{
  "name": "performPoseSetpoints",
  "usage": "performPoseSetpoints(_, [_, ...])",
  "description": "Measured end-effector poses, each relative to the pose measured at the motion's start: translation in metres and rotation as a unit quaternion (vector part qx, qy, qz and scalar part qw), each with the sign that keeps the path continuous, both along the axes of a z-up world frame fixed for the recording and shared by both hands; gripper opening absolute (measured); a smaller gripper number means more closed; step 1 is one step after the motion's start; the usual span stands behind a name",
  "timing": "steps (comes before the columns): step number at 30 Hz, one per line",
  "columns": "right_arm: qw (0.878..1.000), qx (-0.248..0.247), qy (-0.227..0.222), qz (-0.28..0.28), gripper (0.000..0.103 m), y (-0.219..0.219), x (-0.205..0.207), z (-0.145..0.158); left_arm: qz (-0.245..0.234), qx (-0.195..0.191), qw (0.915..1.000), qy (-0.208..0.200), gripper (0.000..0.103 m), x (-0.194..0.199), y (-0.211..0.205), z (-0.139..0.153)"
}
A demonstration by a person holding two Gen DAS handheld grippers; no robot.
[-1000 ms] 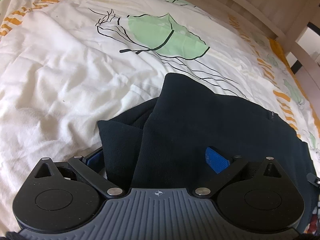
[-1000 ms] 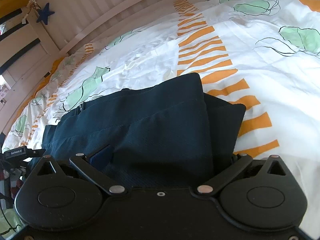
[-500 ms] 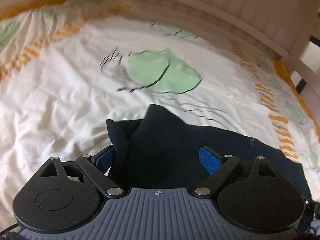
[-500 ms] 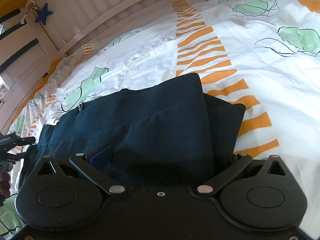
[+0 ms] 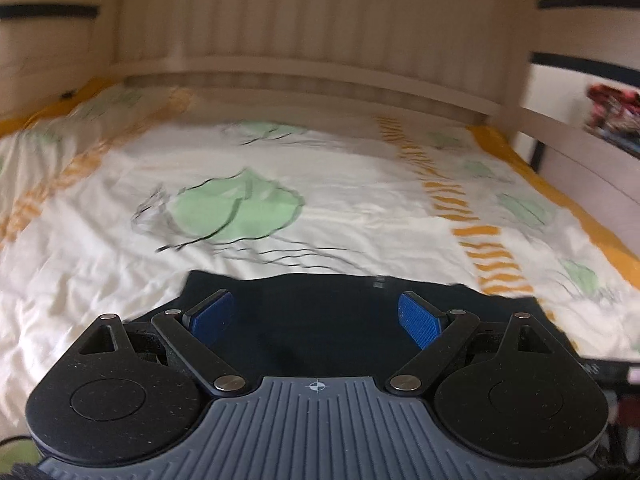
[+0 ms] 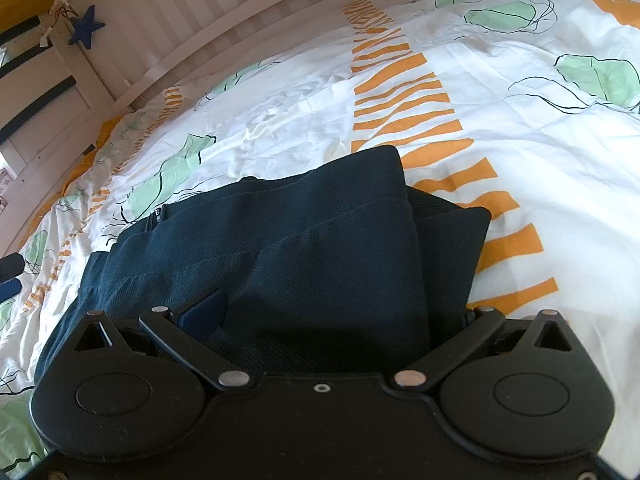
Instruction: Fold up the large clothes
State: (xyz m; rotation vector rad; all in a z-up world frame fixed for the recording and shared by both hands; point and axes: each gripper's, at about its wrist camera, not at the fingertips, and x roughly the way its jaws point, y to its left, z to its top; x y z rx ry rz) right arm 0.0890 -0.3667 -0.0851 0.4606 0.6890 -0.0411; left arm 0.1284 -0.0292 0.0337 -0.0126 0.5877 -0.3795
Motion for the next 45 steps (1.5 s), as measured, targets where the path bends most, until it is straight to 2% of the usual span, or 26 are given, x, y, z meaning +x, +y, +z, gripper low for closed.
performPoseSetpoints(4, [1.0, 0.0, 0.0, 0.0, 0.103, 0.0, 0.0, 0.0, -0.037, 0.01, 0.9993, 0.0, 0.087, -0.01, -0.021, -0.007])
performPoseSetpoints(6, [1.0, 0.0, 0.0, 0.0, 0.103, 0.0, 0.0, 0.0, -0.046, 0.016, 0.9987, 0.01, 0.075, -0.015, -0.028, -0.017])
performPoseSetpoints(8, [1.0, 0.0, 0.0, 0.0, 0.103, 0.0, 0.0, 0.0, -0.046, 0.021, 0.9986, 0.016, 0.059, -0.016, -0.033, -0.025])
performPoseSetpoints(14, [1.0, 0.0, 0.0, 0.0, 0.103, 0.0, 0.0, 0.0, -0.033, 0.026, 0.9986, 0.033, 0.03, -0.019, -0.035, -0.043])
performPoseSetpoints(22, [1.0, -0.001, -0.002, 0.0, 0.103, 0.0, -0.001, 0.0, -0.041, 0.008, 0.9979, 0.049, 0.027, -0.027, -0.035, -0.054])
performPoseSetpoints(26, [1.0, -0.001, -0.003, 0.0, 0.103, 0.0, -0.001, 0.0, -0.048, 0.035, 0.9965, 0.059, 0.027, -0.03, -0.043, -0.069])
performPoseSetpoints(29, [1.0, -0.003, -0.003, 0.001, 0.103, 0.0, -0.001, 0.0, -0.047, 0.048, 0.9966, 0.048, 0.028, -0.033, -0.047, -0.082])
performPoseSetpoints(45, [1.0, 0.001, -0.001, 0.004, 0.103, -0.001, 0.0, -0.001, -0.029, 0.027, 0.9976, 0.058, 0.028, -0.032, -0.043, -0.084])
